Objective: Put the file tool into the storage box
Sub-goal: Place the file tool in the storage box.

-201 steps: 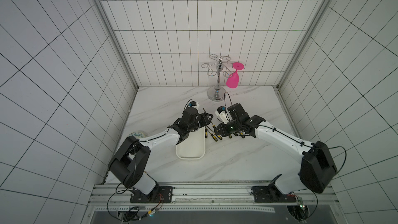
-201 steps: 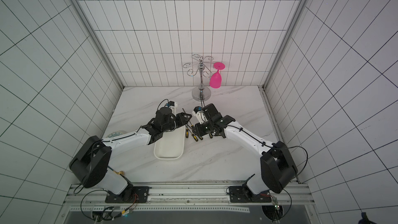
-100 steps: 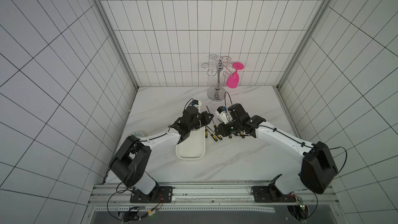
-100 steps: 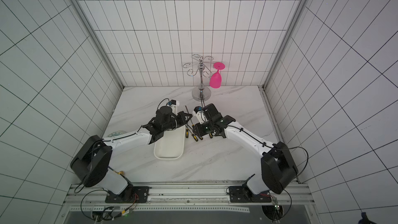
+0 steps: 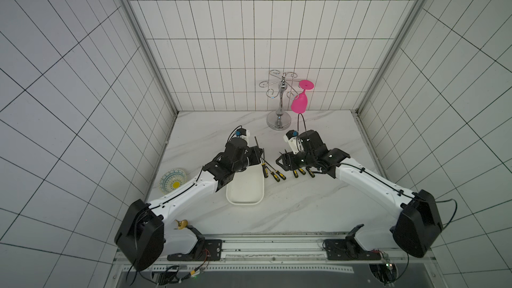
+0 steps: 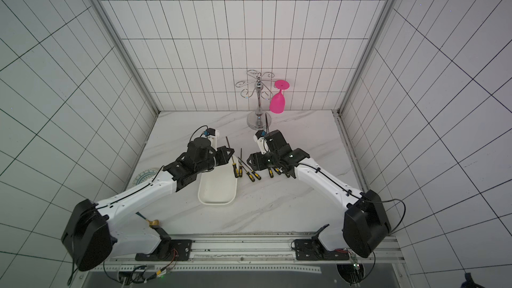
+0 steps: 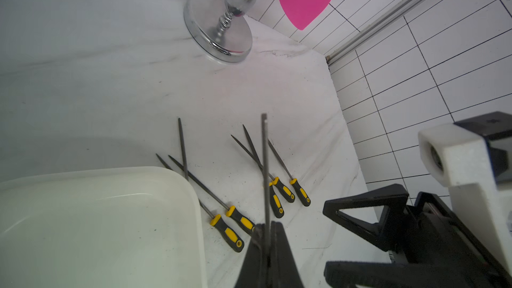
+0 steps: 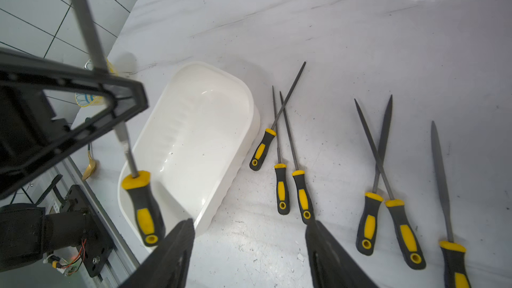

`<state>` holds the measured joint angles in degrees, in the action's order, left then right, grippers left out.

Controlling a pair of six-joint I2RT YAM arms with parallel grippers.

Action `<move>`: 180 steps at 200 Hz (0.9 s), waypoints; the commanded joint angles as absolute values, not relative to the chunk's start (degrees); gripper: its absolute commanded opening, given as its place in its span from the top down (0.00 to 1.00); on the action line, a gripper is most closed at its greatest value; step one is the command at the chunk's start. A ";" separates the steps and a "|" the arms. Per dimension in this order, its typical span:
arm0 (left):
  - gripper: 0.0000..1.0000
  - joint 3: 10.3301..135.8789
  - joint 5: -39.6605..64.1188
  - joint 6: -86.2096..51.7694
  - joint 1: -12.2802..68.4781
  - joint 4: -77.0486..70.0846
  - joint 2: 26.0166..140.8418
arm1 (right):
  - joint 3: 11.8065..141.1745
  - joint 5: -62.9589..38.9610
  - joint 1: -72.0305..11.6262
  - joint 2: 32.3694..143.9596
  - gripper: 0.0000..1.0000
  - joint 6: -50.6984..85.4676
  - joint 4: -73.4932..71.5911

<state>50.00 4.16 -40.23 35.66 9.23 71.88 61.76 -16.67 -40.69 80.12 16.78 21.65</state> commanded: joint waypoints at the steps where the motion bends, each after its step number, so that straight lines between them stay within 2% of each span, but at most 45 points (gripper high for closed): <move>1: 1.00 47.21 -1.85 -34.57 35.44 19.86 69.80 | 59.78 -14.70 -39.57 80.32 0.33 18.92 20.48; 47: 1.00 40.92 1.20 -37.03 35.60 17.70 71.57 | 59.72 -14.23 -38.36 81.34 0.35 19.76 20.58; 108: 1.00 42.24 3.39 -38.83 35.68 14.45 79.04 | 58.60 -10.36 -37.97 85.42 0.36 18.90 22.13; 128: 0.75 43.27 4.47 -39.37 35.68 13.91 81.01 | 58.95 -11.21 -37.97 88.82 0.36 18.64 22.69; 148: 0.60 43.86 4.59 -39.38 35.68 13.89 81.91 | 59.88 -12.08 -37.97 91.48 0.37 18.11 23.38; 180: 0.55 43.78 4.09 -39.20 35.67 13.82 81.26 | 60.25 -12.13 -38.14 93.77 0.41 17.85 23.33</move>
